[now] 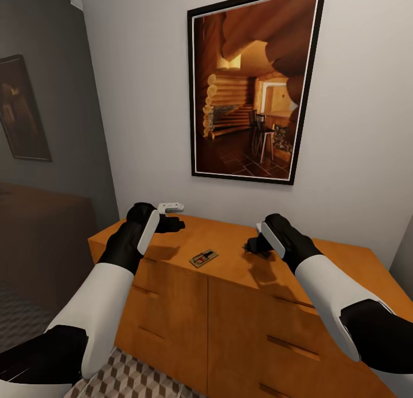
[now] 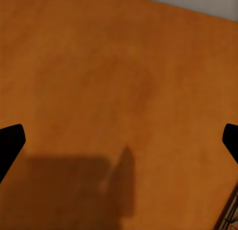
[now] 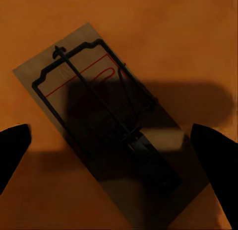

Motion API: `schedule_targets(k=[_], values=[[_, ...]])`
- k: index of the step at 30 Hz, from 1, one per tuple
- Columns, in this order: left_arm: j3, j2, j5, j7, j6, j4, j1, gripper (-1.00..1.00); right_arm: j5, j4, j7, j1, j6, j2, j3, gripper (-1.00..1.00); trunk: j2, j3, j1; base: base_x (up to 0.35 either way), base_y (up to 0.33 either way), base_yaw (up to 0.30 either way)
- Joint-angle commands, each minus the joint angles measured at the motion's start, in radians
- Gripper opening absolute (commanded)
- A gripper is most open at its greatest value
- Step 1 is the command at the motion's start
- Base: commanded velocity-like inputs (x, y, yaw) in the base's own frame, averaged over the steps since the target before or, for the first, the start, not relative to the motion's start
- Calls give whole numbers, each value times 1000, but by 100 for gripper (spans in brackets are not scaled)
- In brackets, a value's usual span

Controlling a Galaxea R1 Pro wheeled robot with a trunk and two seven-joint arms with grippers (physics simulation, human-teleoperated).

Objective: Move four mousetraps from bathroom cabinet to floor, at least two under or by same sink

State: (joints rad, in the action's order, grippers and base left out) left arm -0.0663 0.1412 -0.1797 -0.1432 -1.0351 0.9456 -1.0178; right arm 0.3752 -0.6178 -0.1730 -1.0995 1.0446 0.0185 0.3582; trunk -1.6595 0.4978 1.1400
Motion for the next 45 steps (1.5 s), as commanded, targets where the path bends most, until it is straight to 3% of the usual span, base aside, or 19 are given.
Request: schedule_targets(k=[1, 10, 23, 37, 45], values=[[-1, 0, -11, -10, -3, 1, -1, 100, 22, 27, -8, 0, 3, 1, 6, -100, 0, 1, 0, 0, 0, 0], [-1, 0, -11, -10, -3, 1, -1, 100, 21, 78, -8, 0, 3, -1, 8, -100, 0, 1, 0, 0, 0, 0], [-1, 1, -11, -11, -3, 1, -1, 100, 12, 77, -4, -2, 3, 0, 4, -100, 0, 1, 0, 0, 0, 0], [-1, 3, -11, -12, -3, 1, -1, 100, 9, 72, -3, -114, 3, 9, -6, -100, 0, 1, 0, 0, 0, 0], [-1, 3, -12, -12, -3, 1, -1, 100, 12, 72, -3, -142, 3, 20, -7, -100, 0, 1, 0, 0, 0, 0]])
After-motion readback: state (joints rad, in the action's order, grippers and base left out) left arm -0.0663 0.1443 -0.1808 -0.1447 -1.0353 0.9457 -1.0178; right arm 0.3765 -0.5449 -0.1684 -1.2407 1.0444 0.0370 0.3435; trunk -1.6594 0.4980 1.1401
